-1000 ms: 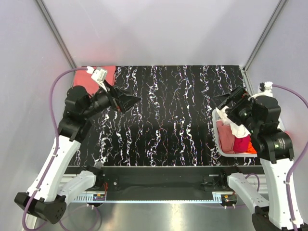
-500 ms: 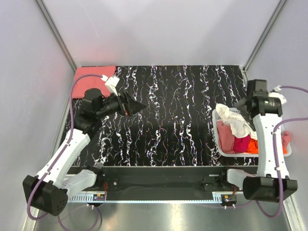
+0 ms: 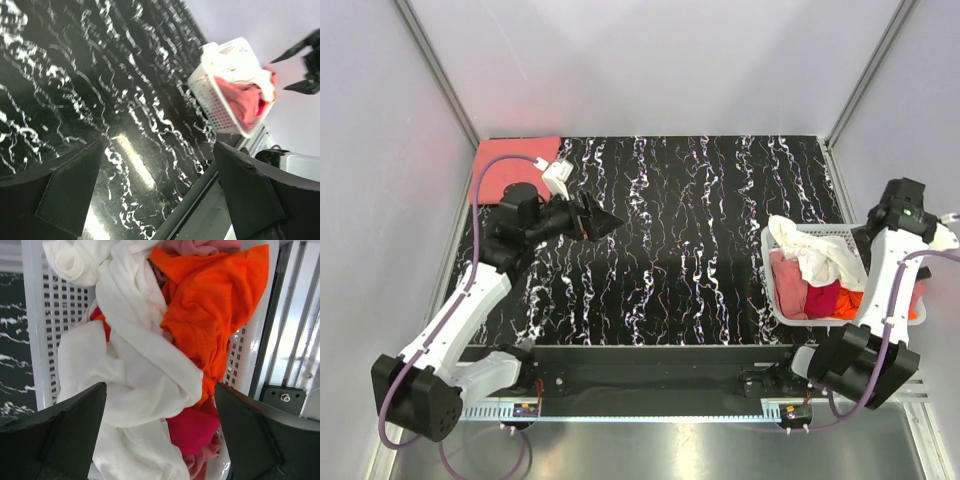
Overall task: Fold and stack the t-shirts
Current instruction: Grab the tshirt from the pile
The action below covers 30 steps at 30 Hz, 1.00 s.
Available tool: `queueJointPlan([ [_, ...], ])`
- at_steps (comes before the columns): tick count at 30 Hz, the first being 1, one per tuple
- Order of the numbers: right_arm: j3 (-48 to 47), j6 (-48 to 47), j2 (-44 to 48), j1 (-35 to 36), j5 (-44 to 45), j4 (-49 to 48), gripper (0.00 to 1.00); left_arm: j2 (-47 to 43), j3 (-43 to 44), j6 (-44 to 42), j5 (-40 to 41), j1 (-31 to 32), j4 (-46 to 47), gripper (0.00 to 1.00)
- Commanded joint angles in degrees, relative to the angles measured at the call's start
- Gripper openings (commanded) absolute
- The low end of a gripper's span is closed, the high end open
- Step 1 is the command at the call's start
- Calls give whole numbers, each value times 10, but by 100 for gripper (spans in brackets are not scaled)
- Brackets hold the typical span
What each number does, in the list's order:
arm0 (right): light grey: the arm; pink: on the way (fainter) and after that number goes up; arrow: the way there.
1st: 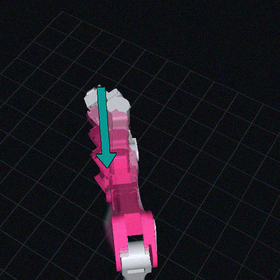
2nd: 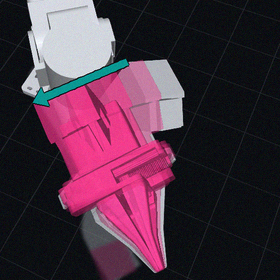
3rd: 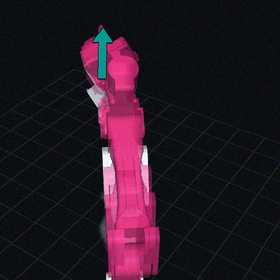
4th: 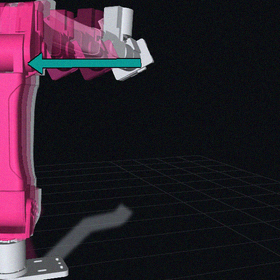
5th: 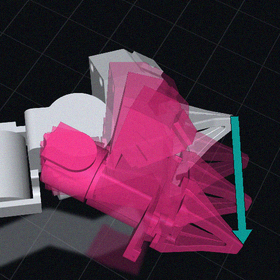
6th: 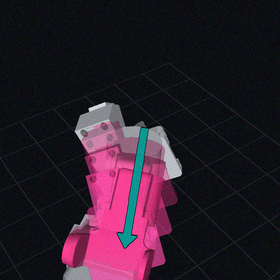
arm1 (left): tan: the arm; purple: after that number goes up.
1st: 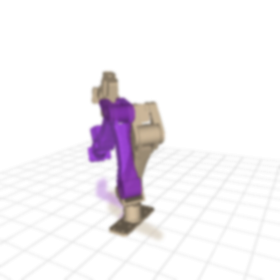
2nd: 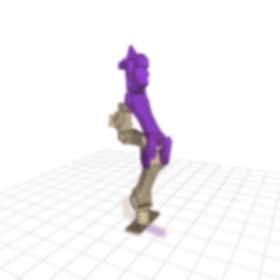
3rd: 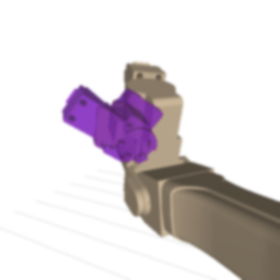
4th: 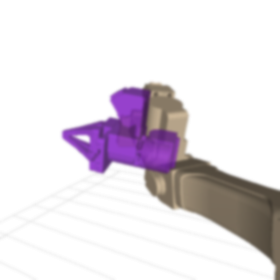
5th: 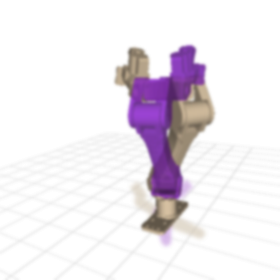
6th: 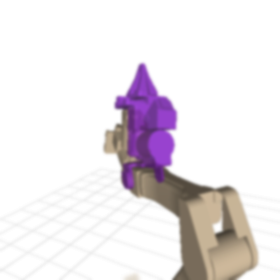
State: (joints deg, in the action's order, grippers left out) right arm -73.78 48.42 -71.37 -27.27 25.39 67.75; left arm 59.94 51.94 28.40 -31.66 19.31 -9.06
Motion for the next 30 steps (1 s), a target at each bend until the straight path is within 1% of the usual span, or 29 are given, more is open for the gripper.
queueJointPlan([
  [1,10,19,1,-58,-31,-28,95,18,20,-15,18,3,-3,99],
  [2,31,4,4,-61,-80,-81,94,22,22,-18,20,3,-3,99],
  [3,42,-30,5,-62,-106,-110,92,23,22,-18,28,3,-6,99],
  [5,54,-32,-6,-61,-148,-143,90,24,21,-20,35,3,-9,99],
  [6,57,-48,-12,-61,-173,-157,86,25,22,-20,43,2,-11,99],
  [8,66,-46,-34,-62,-209,-172,83,28,22,-22,49,3,-14,99],
  [10,73,-41,-46,-61,-215,-178,74,32,25,-22,51,3,-17,99],
  [12,79,-37,-49,-61,-228,-198,56,37,29,-23,51,3,-20,99],
  [13,73,-38,-45,-62,-234,-202,42,38,31,-26,52,2,-22,99],
  [14,67,-40,-41,-62,-240,-204,34,38,31,-28,55,3,-25,99],
  [15,59,-43,-26,-61,-242,-205,23,37,31,-29,59,3,-26,99],
  [16,41,-47,-17,-61,-242,-207,7,38,28,-31,60,3,-25,99],
  [17,28,-49,-6,-61,-249,-208,0,38,27,-35,61,3,-28,99],
  [18,11,-53,16,-61,-253,-211,0,39,26,-38,63,3,-29,99],
  [19,-28,-58,26,-61,-286,-216,0,40,25,-41,63,2,-29,99],
  [21,-73,-65,48,-61,-307,-221,0,41,24,-41,62,2,-29,99],
  [22,-120,-67,51,-61,-313,-220,0,43,25,-41,59,3,-29,99],
  [24,-170,-71,48,-61,-315,-206,0,43,25,-40,56,3,-29,99],
  [25,-213,-73,46,-62,-314,-191,0,41,25,-41,55,2,-29,99],
  [28,-260,-78,37,-62,-326,-183,0,37,26,-45,56,2,-29,99],
  [30,-274,-80,33,-61,-336,-183,0,32,25,-45,57,3,-29,99],
])
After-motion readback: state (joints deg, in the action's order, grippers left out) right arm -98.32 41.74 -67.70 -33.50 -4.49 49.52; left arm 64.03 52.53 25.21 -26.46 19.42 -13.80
